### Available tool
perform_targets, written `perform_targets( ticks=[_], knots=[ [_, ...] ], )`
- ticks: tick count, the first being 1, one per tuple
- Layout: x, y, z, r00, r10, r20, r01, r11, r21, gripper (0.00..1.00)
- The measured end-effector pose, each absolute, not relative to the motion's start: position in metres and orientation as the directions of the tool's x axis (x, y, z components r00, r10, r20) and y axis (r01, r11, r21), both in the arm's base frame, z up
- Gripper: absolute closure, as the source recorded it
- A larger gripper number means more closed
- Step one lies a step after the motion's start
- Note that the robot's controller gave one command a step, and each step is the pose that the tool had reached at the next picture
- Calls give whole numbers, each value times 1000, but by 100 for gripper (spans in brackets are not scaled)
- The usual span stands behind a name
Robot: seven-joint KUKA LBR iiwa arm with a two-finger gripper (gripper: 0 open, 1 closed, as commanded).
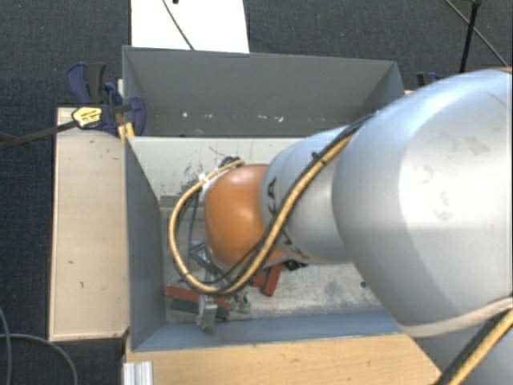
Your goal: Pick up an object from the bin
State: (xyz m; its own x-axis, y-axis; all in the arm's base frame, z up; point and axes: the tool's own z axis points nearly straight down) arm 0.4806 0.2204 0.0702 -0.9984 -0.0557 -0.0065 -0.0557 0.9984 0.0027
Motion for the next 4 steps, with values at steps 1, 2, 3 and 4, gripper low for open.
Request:
perform_targets(
  ticks=[1,2,3,4],
  knots=[
    [481,253,71,-999,-33,-7,-33,999,4,0],
    [480,252,71,-1000,-29,-4,-29,1000,3,100],
    [481,252,84,-1000,-27,-3,-27,1000,3,100],
    [483,253,169,-1000,-29,-9,-29,1000,5,100]
  ],
)
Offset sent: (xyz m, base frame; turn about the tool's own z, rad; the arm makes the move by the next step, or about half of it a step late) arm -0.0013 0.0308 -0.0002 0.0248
